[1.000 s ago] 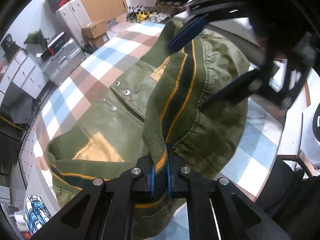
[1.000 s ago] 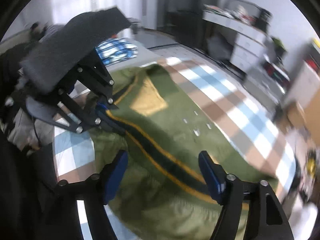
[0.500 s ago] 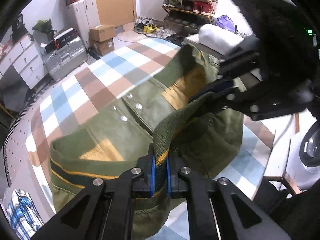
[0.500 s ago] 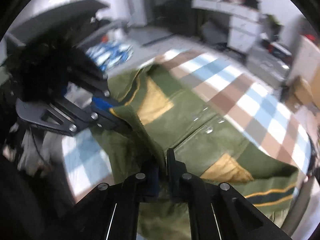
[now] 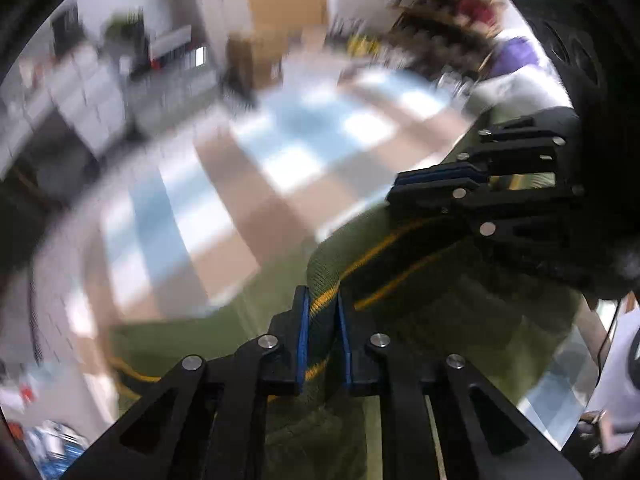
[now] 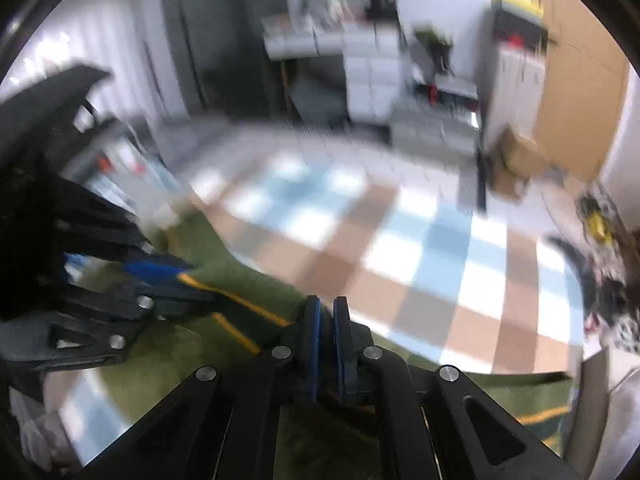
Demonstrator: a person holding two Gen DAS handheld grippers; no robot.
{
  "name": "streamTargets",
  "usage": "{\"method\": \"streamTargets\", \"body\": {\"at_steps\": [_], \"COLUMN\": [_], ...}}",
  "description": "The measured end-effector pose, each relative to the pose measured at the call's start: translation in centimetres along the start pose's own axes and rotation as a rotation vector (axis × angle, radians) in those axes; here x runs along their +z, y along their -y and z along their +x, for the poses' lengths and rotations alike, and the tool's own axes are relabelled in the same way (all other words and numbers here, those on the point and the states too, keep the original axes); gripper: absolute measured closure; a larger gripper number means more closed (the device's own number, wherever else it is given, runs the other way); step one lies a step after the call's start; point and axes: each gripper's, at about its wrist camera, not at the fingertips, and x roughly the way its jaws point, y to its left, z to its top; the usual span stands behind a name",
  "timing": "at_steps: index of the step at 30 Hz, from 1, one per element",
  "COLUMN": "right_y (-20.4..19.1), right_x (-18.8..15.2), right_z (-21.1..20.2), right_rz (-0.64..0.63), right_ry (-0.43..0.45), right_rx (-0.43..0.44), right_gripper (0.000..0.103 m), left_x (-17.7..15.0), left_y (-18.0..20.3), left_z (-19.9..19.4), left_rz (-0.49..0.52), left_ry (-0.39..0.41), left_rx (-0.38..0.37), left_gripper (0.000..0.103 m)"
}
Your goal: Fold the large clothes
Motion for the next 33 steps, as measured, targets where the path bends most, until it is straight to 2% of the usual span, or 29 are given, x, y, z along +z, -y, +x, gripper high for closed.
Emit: {"method": "streamTargets", "body": {"at_steps": [1,2,3,4,5,6,7,8,9,11,12,13,15,16,17,18,22,24,25,26,27,28,29,30,32,33], "right_y": [0.6,1.2,2.4,3.2,4.2,4.9,5.5,5.9,5.9,6.4,6.8,7.1,7.6,8.0,8.4,9.0,11.0,12.3,12.9,13.3,13.6,13.8,14.0,14.0,14.1,13.9], "right_x": [-0.6,-0.9,-1.5,-1.8,-1.9,-2.0,-2.3,-2.5,-2.9,-3.8,-4.5,-5.2,-6.7,-7.1,-7.1,-7.6,-8.7,-8.9,-9.1,-9.3,-9.2,-9.2,-9.2,-9.5,-9.8,-9.9], "right_z": [2.6,3.9,5.3,5.5,4.9,4.1,3.1,1.7,0.5,-2.8,-4.7,-6.4,-9.4,-10.4,-10.8,-11.0,-9.6,-7.6,-6.8,-6.4,-6.2,-6.3,-6.7,-7.5,-8.8,-9.5], "right_rz": [0.01,0.03,0.083,0.123,0.171,0.199,0.223,0.231,0.226,0.215,0.218,0.222,0.202,0.187,0.177,0.168,0.138,0.163,0.189,0.208,0.232,0.239,0.242,0.243,0.237,0.221], "right_ry": [-0.068,-0.111,-0.139,-0.136,-0.113,-0.097,-0.08,-0.052,-0.02,0.062,0.11,0.155,0.224,0.238,0.24,0.231,0.109,0.04,0.014,0.003,-0.002,0.005,0.017,0.034,0.069,0.08], "right_rx": [-0.055,-0.072,-0.059,-0.022,0.034,0.043,0.046,0.055,0.061,0.054,0.046,0.038,0.002,-0.048,-0.082,-0.119,-0.239,-0.204,-0.161,-0.145,-0.157,-0.17,-0.169,-0.166,-0.178,-0.2], "right_gripper": [0.102,0.103,0.103,0.103,0.103,0.103,0.101,0.098,0.093,0.075,0.059,0.048,0.04,0.037,0.029,0.026,0.026,0.028,0.043,0.046,0.054,0.074,0.083,0.09,0.09,0.09], "left_x": [-0.2,-0.5,-0.8,-1.1,-1.5,-1.9,-2.3,-2.9,-3.6,-4.6,-5.3,-5.8,-7.2,-7.5,-8.1,-8.4,-8.6,-8.6,-8.7,-8.7,-8.8,-9.1,-9.1,-9.2,-9.0,-9.0], "left_y": [-0.7,-1.4,-2.2,-2.7,-3.5,-4.1,-4.5,-4.9,-5.2,-5.6,-6.0,-6.4,-7.7,-8.2,-8.9,-9.4,-9.6,-9.4,-9.5,-9.7,-10.0,-10.2,-10.7,-10.9,-11.7,-11.8], "left_z": [1.8,3.1,3.6,3.2,2.4,1.3,0.3,-1.4,-3.0,-5.3,-6.4,-7.0,-7.7,-7.5,-7.0,-6.6,-4.1,-2.4,-1.9,-1.2,-0.9,-1.1,-1.0,-1.1,-1.4,-1.6], "left_rz": [-0.032,-0.054,-0.078,-0.097,-0.124,-0.147,-0.15,-0.134,-0.109,-0.076,-0.066,-0.056,-0.062,-0.069,-0.079,-0.084,-0.056,-0.027,-0.014,-0.016,-0.03,-0.044,-0.07,-0.09,-0.154,-0.166], "left_ry": [-0.04,-0.072,-0.075,-0.058,-0.045,-0.049,-0.039,0.004,0.046,0.081,0.1,0.113,0.125,0.118,0.106,0.087,0.026,-0.016,-0.032,-0.038,-0.044,-0.039,-0.039,-0.045,-0.049,-0.045], "left_rx": [-0.011,-0.012,-0.014,-0.034,-0.071,-0.087,-0.083,-0.078,-0.069,0.02,0.058,0.078,0.16,0.185,0.188,0.183,0.18,0.209,0.222,0.228,0.212,0.208,0.199,0.196,0.189,0.195], "left_gripper": [0.089,0.075,0.066,0.065,0.06,0.045,0.041,0.041,0.04,0.04,0.04,0.04,0.036,0.036,0.036,0.036,0.036,0.036,0.036,0.036,0.036,0.037,0.052,0.075,0.098,0.099]}}
